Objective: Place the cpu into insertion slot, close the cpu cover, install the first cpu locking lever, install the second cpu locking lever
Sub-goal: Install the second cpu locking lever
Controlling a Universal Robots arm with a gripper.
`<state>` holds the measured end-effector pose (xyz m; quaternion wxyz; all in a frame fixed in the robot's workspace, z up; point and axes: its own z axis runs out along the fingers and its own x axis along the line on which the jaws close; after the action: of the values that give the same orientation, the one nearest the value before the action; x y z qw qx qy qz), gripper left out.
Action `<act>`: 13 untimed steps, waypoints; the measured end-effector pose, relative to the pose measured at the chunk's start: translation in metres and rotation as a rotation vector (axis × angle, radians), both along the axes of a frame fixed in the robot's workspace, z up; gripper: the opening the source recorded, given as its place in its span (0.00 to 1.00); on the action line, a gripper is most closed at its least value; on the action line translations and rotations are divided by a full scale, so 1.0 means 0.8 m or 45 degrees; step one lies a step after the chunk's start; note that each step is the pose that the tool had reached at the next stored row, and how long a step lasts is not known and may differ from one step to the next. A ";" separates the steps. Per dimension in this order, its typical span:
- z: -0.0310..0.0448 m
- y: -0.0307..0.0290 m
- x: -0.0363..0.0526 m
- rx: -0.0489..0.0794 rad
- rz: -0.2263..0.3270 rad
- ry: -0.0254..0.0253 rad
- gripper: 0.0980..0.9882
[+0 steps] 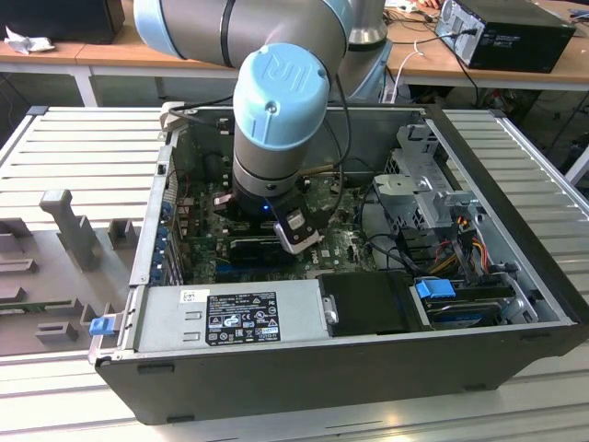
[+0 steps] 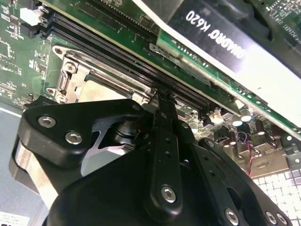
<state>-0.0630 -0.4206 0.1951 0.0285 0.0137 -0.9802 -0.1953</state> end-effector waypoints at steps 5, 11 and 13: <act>-0.0023 0.0031 -0.001 0.003 0.000 0.0001 0.01; -0.0046 0.0084 -0.004 0.010 0.000 0.0002 0.01; -0.0059 0.0110 -0.004 0.012 0.000 0.0002 0.01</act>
<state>-0.0664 -0.4118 0.1904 0.0285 0.0138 -0.9793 -0.1998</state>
